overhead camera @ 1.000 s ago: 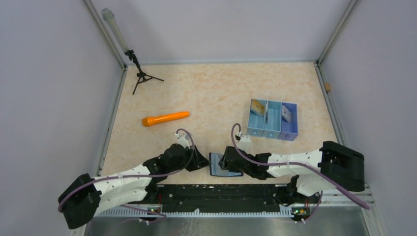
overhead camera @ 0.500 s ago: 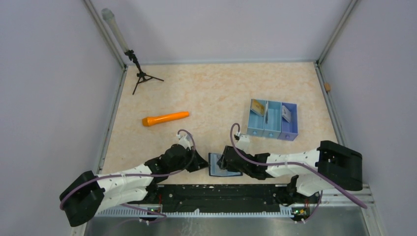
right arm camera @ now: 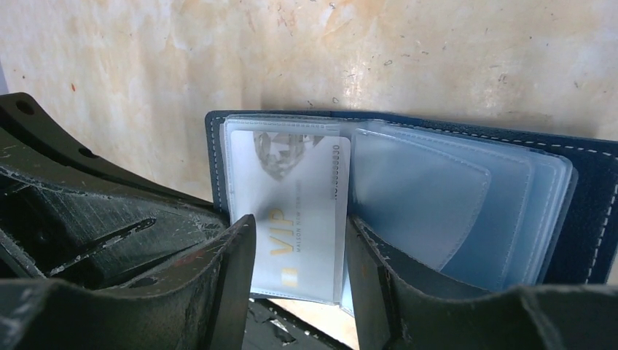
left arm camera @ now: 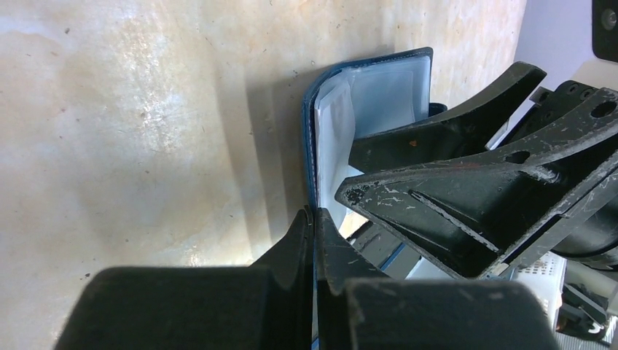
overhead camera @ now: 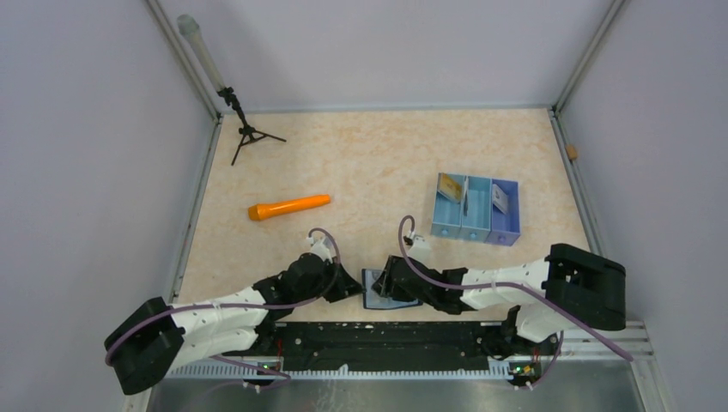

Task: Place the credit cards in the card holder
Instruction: Insert the credit card into the card holder.

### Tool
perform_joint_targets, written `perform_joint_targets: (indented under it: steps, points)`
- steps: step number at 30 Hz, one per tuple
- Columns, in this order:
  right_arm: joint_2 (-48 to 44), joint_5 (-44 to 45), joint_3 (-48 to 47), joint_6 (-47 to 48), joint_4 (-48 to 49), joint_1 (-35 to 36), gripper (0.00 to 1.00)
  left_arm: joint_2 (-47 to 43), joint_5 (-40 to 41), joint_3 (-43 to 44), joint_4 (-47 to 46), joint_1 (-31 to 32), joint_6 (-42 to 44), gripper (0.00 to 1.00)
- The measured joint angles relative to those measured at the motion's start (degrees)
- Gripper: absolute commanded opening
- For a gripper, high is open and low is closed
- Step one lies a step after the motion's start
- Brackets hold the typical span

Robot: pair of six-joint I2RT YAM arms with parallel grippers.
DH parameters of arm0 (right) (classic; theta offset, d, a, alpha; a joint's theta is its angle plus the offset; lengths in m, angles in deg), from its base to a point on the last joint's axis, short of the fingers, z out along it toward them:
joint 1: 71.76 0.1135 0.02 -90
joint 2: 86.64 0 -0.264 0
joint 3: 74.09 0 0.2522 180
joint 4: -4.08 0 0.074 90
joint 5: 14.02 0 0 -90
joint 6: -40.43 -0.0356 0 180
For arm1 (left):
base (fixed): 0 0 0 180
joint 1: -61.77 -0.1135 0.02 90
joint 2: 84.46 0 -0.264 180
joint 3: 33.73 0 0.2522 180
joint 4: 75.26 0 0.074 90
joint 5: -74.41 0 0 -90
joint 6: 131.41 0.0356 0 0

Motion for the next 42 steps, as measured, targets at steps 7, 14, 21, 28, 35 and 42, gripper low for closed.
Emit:
perform_joint_targets:
  steps: [7,14,21,28,35,42]
  points:
    - [0.7,0.3,-1.8,0.0,-2.3,0.4,0.54,-0.1,1.3,-0.2,1.1,0.0,-0.3,0.07]
    - [-3.6,3.6,-7.8,5.0,-15.1,0.3,0.73,-6.4,5.7,-0.2,6.3,0.0,-0.2,0.53]
    - [-10.2,7.8,-17.0,15.5,-30.3,-4.6,0.82,-12.8,9.6,1.9,15.8,-0.3,2.6,0.96]
    - [-14.4,7.8,-22.9,29.8,-37.1,-19.1,0.85,-11.5,9.4,11.2,25.6,-3.3,8.1,0.99]
    - [-10.0,4.2,-29.2,41.6,-37.2,-34.8,0.87,-1.3,-1.9,27.5,33.8,-21.2,20.8,0.99]
    - [-2.6,-0.7,-31.9,47.7,-33.1,-45.9,0.86,6.1,-2.9,44.5,42.9,-27.6,35.4,0.99]
